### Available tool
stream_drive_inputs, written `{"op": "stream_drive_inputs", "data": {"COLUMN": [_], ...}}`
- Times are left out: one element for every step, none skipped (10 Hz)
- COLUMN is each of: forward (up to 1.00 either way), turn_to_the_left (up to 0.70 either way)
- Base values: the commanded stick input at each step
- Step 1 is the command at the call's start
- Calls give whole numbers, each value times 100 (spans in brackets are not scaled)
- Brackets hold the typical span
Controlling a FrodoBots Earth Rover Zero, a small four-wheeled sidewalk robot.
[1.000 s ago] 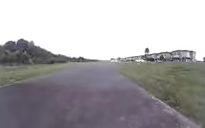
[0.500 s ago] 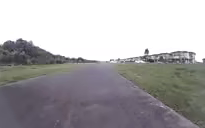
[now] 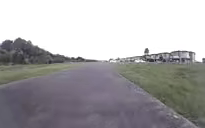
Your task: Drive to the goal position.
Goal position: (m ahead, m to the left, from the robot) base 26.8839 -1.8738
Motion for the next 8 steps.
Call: {"op": "stream_drive_inputs", "data": {"forward": [70,70,70,70,70,70,70,70], "turn_to_the_left": [3,3,3,2,2,3,3,3]}}
